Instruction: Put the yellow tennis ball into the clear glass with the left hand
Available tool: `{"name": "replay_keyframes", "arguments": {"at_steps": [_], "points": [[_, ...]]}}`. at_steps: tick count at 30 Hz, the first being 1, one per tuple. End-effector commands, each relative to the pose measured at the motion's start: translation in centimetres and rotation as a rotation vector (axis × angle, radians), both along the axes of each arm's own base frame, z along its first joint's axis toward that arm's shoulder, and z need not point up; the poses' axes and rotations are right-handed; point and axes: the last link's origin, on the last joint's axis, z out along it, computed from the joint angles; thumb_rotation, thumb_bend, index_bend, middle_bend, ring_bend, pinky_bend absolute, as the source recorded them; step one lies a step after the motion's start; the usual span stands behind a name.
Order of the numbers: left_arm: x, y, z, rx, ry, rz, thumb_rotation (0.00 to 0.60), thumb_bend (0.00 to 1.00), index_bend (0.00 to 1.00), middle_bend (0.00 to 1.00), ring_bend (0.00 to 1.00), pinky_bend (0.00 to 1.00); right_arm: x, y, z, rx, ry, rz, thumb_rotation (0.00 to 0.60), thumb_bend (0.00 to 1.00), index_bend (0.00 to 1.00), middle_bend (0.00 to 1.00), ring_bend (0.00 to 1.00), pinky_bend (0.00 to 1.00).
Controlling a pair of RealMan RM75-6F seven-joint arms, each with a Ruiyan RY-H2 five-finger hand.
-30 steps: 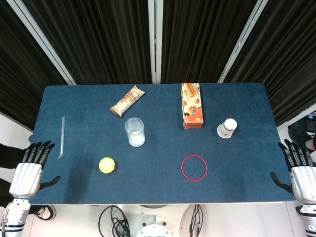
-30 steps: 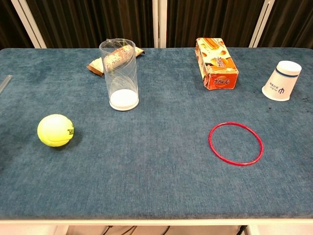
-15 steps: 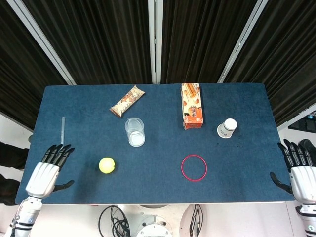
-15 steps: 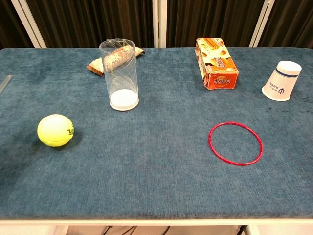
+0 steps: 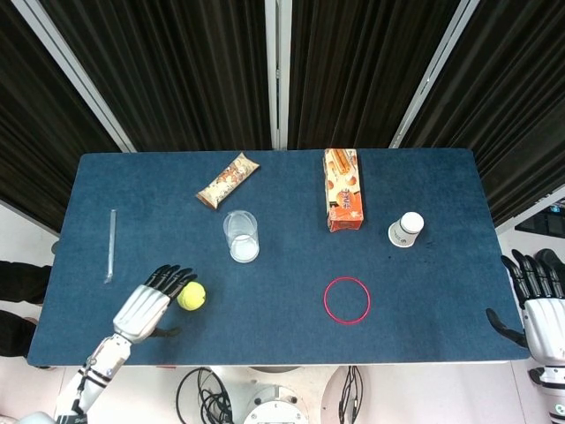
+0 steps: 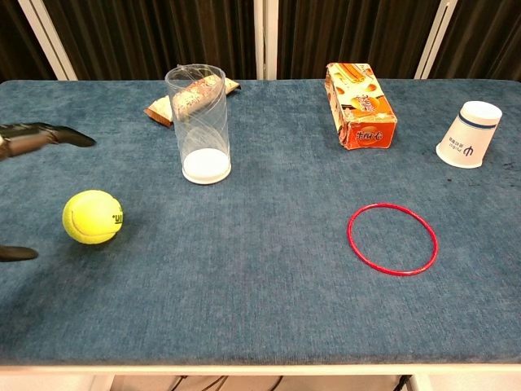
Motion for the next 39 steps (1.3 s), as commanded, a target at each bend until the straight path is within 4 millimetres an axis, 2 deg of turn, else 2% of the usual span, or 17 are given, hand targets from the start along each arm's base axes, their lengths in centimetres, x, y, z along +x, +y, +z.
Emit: {"name": "replay_keyframes", "arguments": {"at_steps": [1, 6, 10, 14, 19, 24, 28, 33, 39], "points": [[-0.1, 1.0, -1.2, -0.024, 0.008, 0.015, 0.6, 0.07, 0.09, 0.05, 0.0, 0.09, -0.1, 0.0, 0.1, -0.001, -0.002, -0.003, 0.6, 0.21, 0.0, 0.0, 0.0, 0.0], [-0.2, 1.3, -2.6, -0.06, 0.023, 0.015, 0.6, 0.09, 0.09, 0.05, 0.0, 0.12, -0.3, 0.1, 0.2, 0.004, -0.009, -0.007, 0.6, 0.22, 0.0, 0.0, 0.0, 0.0], [-0.4, 1.8, -3.8, -0.086, 0.035, 0.02, 0.6, 0.15, 0.11, 0.06, 0.0, 0.16, -0.3, 0.2, 0.2, 0.006, -0.013, -0.001, 0.6, 0.22, 0.0, 0.0, 0.0, 0.0], [-0.7, 2.2, -4.7, -0.099, 0.043, 0.045, 0.6, 0.2, 0.14, 0.09, 0.04, 0.24, -0.7, 0.3, 0.4, 0.001, -0.013, -0.014, 0.6, 0.22, 0.0, 0.0, 0.0, 0.0], [-0.8, 2.7, -5.0, -0.083, 0.043, 0.066, 0.6, 0.24, 0.23, 0.15, 0.14, 0.42, -0.9, 0.3, 0.4, 0.003, -0.015, -0.022, 0.6, 0.22, 0.0, 0.0, 0.0, 0.0], [-0.8, 3.0, -5.1, -0.041, 0.033, 0.062, 0.6, 0.28, 0.38, 0.32, 0.31, 0.61, -1.0, 0.1, 0.2, 0.012, -0.014, -0.025, 0.6, 0.22, 0.0, 0.0, 0.0, 0.0], [-0.8, 3.3, -5.0, -0.016, 0.022, 0.055, 0.6, 0.28, 0.45, 0.41, 0.39, 0.7, -1.1, 0.0, 0.1, 0.013, -0.013, -0.03, 0.6, 0.22, 0.0, 0.0, 0.0, 0.0], [-0.2, 3.7, -3.8, 0.052, 0.008, 0.015, 0.6, 0.29, 0.49, 0.46, 0.44, 0.75, -1.0, -0.1, 0.2, 0.007, -0.012, -0.03, 0.6, 0.22, 0.0, 0.0, 0.0, 0.0], [1.9, 6.1, 1.2, 0.196, -0.029, -0.029, 0.6, 0.29, 0.49, 0.47, 0.45, 0.75, -0.8, 0.0, 0.4, 0.001, -0.011, -0.02, 0.6, 0.22, 0.0, 0.0, 0.0, 0.0]]}}
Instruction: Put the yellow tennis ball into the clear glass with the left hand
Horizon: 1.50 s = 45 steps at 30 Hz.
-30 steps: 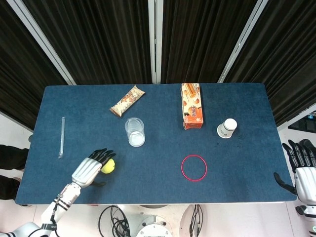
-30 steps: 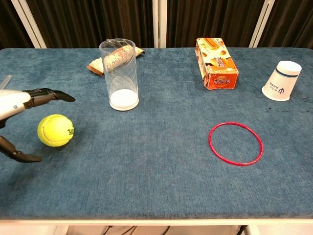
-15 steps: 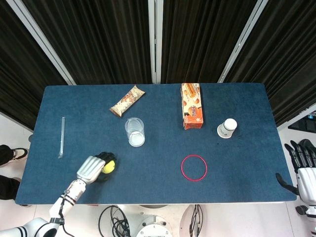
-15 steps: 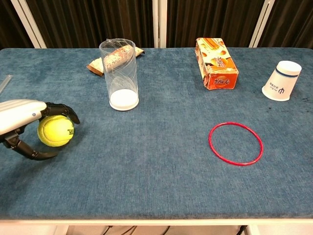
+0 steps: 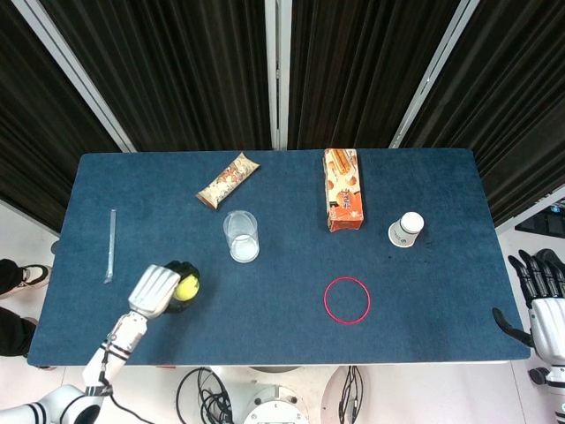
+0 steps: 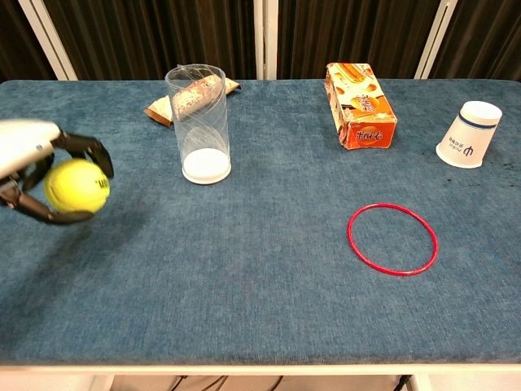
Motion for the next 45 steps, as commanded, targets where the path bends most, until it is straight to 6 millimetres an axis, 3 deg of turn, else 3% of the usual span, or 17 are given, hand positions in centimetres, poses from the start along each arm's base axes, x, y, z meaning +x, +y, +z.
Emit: {"name": "replay_keyframes", "arguments": {"at_steps": [1, 5, 9, 13, 22, 28, 33, 40, 45], "points": [[1.7, 2.0, 3.5, 0.1, -0.027, -0.028, 0.6, 0.29, 0.49, 0.47, 0.45, 0.76, 0.1, 0.0, 0.0, -0.002, 0.001, 0.006, 0.6, 0.22, 0.0, 0.0, 0.0, 0.0], [4.9, 4.4, 6.1, 0.15, -0.085, -0.072, 0.6, 0.28, 0.51, 0.5, 0.48, 0.79, 0.4, 0.0, -0.1, 0.0, 0.002, 0.016, 0.6, 0.22, 0.0, 0.0, 0.0, 0.0], [7.3, 6.7, 6.5, 0.154, -0.083, -0.117, 0.6, 0.27, 0.53, 0.52, 0.5, 0.8, 0.7, -0.1, -0.2, 0.003, 0.004, 0.02, 0.6, 0.22, 0.0, 0.0, 0.0, 0.0], [9.6, 8.3, 6.1, 0.158, -0.083, -0.141, 0.6, 0.27, 0.53, 0.52, 0.5, 0.8, 0.8, 0.0, 0.0, -0.004, 0.007, 0.02, 0.6, 0.22, 0.0, 0.0, 0.0, 0.0], [13.4, 9.7, 3.3, 0.101, -0.083, -0.187, 0.6, 0.27, 0.53, 0.52, 0.5, 0.8, 0.8, -0.1, 0.1, -0.003, 0.009, 0.015, 0.6, 0.22, 0.0, 0.0, 0.0, 0.0], [13.9, 10.3, 1.9, 0.081, -0.07, -0.183, 0.6, 0.26, 0.52, 0.51, 0.49, 0.8, 0.6, -0.2, 0.2, -0.004, 0.002, 0.01, 0.6, 0.22, 0.0, 0.0, 0.0, 0.0], [14.0, 10.5, 1.0, 0.074, -0.102, -0.172, 0.6, 0.25, 0.5, 0.43, 0.47, 0.77, 0.3, -0.2, 0.5, -0.015, -0.003, 0.004, 0.6, 0.22, 0.0, 0.0, 0.0, 0.0], [13.5, 10.7, 0.2, 0.006, -0.088, -0.139, 0.6, 0.14, 0.21, 0.2, 0.21, 0.47, -0.1, -0.1, 0.7, -0.018, -0.008, -0.002, 0.6, 0.22, 0.0, 0.0, 0.0, 0.0], [13.4, 10.8, 0.4, 0.012, -0.1, -0.135, 0.6, 0.12, 0.17, 0.17, 0.17, 0.4, -0.3, -0.2, 0.7, -0.018, -0.01, -0.004, 0.6, 0.22, 0.0, 0.0, 0.0, 0.0]]}}
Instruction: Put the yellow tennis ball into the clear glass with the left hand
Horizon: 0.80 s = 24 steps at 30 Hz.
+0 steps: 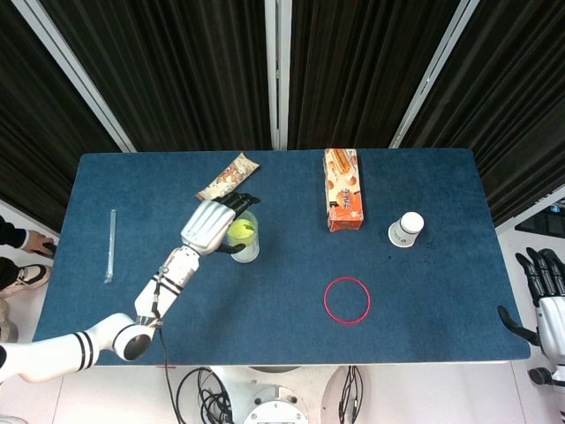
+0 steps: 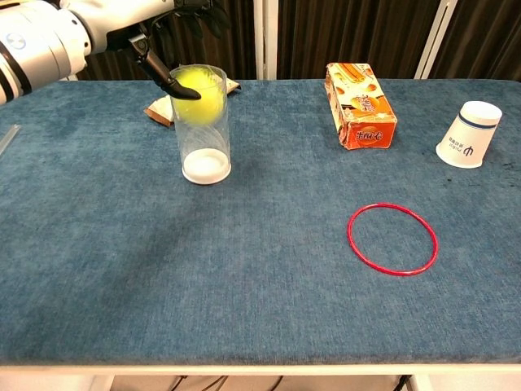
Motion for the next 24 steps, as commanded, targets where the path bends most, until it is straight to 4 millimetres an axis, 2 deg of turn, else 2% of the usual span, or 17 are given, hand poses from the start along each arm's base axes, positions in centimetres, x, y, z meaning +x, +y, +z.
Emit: {"name": "replay_keyframes", "arguments": {"at_steps": [1, 7, 10, 13, 17, 21, 24], "points": [[0.1, 0.0, 0.2, 0.01, -0.011, -0.003, 0.6, 0.12, 0.17, 0.17, 0.17, 0.39, 0.0, 0.0, 0.0, 0.002, -0.001, 0.0, 0.6, 0.22, 0.0, 0.0, 0.0, 0.0], [-0.1, -1.2, 2.0, 0.059, -0.022, -0.035, 0.6, 0.12, 0.17, 0.17, 0.17, 0.38, 0.0, -0.1, -0.1, 0.003, 0.0, 0.003, 0.6, 0.22, 0.0, 0.0, 0.0, 0.0], [-1.6, -3.0, 3.9, 0.13, 0.0, -0.043, 0.6, 0.12, 0.18, 0.18, 0.17, 0.37, 0.1, -0.1, -0.1, 0.004, 0.0, 0.004, 0.6, 0.22, 0.0, 0.0, 0.0, 0.0], [-4.7, -5.5, 6.0, 0.206, 0.048, 0.005, 0.6, 0.12, 0.19, 0.18, 0.17, 0.34, 0.1, -0.1, -0.1, 0.009, 0.005, 0.003, 0.6, 0.22, 0.0, 0.0, 0.0, 0.0], [-10.3, -9.9, 8.3, 0.278, 0.121, 0.112, 0.6, 0.12, 0.21, 0.18, 0.15, 0.28, 0.1, -0.3, -0.4, 0.024, 0.016, 0.004, 0.6, 0.22, 0.0, 0.0, 0.0, 0.0], [-15.2, -13.6, 9.3, 0.351, 0.218, 0.189, 0.6, 0.12, 0.2, 0.13, 0.02, 0.16, 0.4, -0.8, -0.9, 0.042, 0.019, 0.015, 0.6, 0.22, 0.0, 0.0, 0.0, 0.0], [-17.5, -15.7, 9.7, 0.374, 0.238, 0.25, 0.6, 0.12, 0.17, 0.11, 0.0, 0.11, 0.6, -0.9, -1.4, 0.058, 0.023, 0.023, 0.6, 0.22, 0.0, 0.0, 0.0, 0.0]]}}
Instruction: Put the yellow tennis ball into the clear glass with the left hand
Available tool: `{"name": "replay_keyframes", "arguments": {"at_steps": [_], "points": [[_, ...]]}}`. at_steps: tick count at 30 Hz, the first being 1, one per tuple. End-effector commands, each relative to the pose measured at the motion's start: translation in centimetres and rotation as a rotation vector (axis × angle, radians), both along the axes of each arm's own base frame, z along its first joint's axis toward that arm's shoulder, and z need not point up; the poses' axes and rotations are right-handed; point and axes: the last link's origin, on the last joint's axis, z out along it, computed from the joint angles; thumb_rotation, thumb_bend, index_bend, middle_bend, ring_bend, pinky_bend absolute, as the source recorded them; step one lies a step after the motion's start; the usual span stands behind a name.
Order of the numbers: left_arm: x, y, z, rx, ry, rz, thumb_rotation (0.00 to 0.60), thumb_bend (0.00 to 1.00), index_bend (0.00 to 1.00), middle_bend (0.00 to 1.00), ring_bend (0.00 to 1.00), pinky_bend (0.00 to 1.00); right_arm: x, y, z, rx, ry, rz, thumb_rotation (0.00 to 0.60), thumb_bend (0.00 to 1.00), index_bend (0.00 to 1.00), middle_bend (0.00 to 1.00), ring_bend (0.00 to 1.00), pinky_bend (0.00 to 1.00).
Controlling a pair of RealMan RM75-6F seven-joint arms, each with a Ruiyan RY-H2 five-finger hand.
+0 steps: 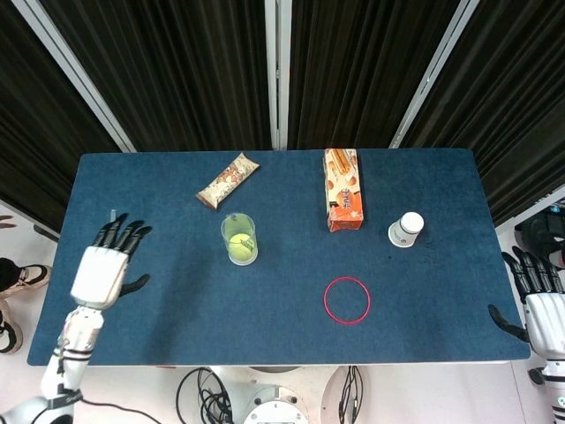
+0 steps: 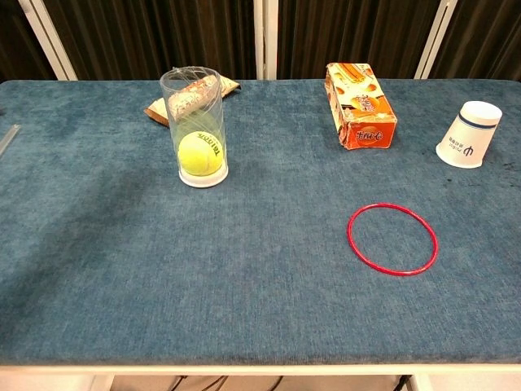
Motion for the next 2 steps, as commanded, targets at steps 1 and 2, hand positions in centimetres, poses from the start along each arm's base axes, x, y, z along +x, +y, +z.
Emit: {"name": "replay_keyframes", "arguments": {"at_steps": [1, 2], "points": [[-3.89, -3.57, 0.98, 0.036, 0.064, 0.081, 0.6, 0.12, 0.16, 0.1, 0.0, 0.1, 0.18, -0.14, -0.5, 0.015, 0.004, 0.006, 0.6, 0.22, 0.0, 0.0, 0.0, 0.0], [-4.46, -4.06, 1.09, 0.039, 0.064, 0.098, 0.6, 0.12, 0.14, 0.1, 0.0, 0.1, 0.22, -0.17, -0.66, 0.02, 0.006, 0.006, 0.6, 0.22, 0.0, 0.0, 0.0, 0.0]]}}
